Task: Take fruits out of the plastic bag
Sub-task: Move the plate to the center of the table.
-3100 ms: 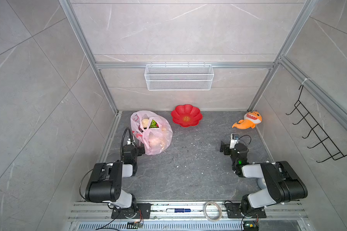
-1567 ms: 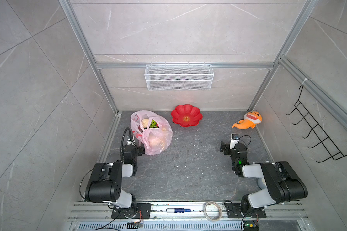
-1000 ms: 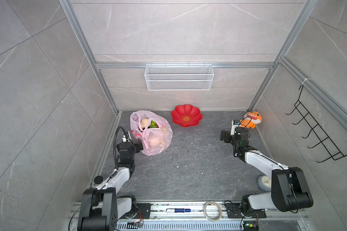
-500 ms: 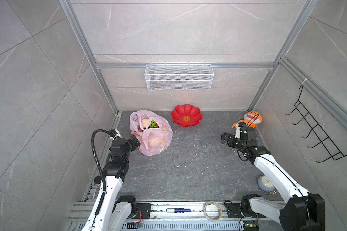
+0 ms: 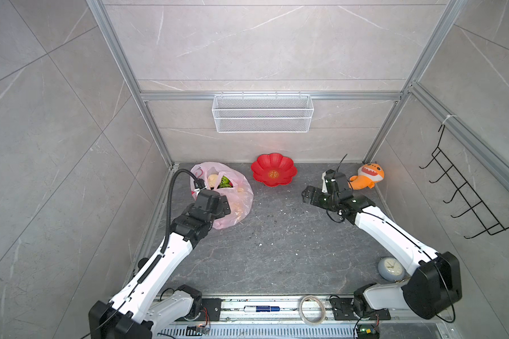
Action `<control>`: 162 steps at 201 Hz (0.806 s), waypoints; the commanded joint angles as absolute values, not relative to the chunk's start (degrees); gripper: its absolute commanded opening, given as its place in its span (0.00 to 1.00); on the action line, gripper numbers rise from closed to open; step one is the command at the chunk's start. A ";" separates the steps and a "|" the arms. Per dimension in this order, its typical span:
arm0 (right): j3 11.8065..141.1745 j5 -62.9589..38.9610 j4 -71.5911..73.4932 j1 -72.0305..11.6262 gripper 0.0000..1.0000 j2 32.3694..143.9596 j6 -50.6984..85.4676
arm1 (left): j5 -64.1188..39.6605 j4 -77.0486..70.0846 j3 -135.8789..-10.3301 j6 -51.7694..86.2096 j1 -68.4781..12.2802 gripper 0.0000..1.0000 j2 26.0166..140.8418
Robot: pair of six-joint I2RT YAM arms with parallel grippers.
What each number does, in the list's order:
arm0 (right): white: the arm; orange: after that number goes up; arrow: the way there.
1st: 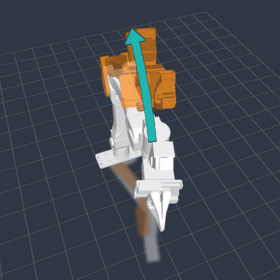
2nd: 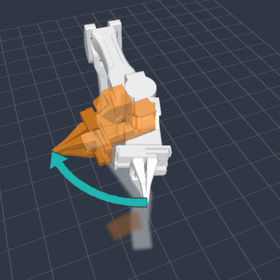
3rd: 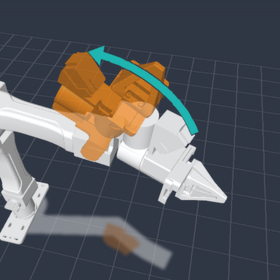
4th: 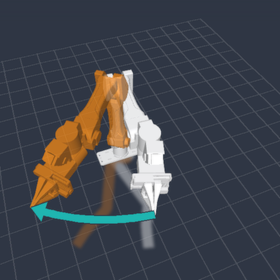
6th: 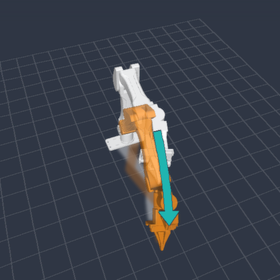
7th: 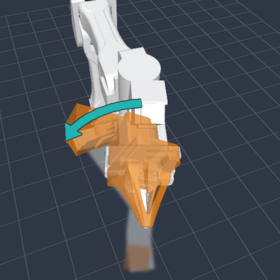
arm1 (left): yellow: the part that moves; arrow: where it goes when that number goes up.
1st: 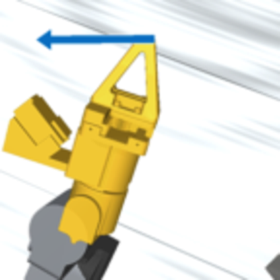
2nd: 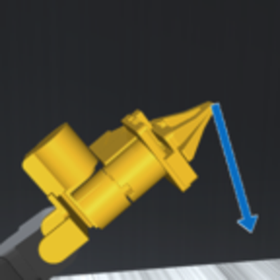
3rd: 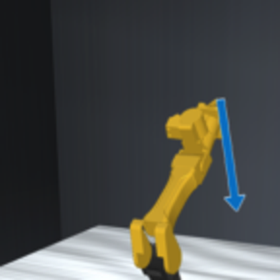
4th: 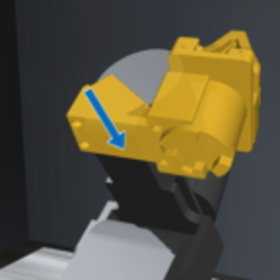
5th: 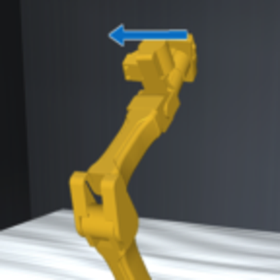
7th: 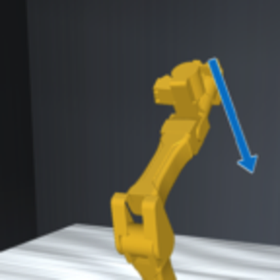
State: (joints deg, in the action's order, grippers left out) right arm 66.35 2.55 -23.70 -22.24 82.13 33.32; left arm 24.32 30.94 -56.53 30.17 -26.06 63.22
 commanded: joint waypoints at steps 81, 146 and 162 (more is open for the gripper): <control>87.12 7.69 -13.80 -23.91 0.68 112.42 43.00 | 22.59 32.49 -59.45 29.49 -28.21 0.97 64.39; 100.48 8.08 -14.75 -23.75 0.63 126.82 48.47 | 23.24 32.51 -60.34 27.43 -28.29 0.93 63.99; 103.96 8.34 -16.40 -23.77 0.61 129.68 49.44 | 23.54 32.41 -60.28 27.12 -28.29 0.92 63.55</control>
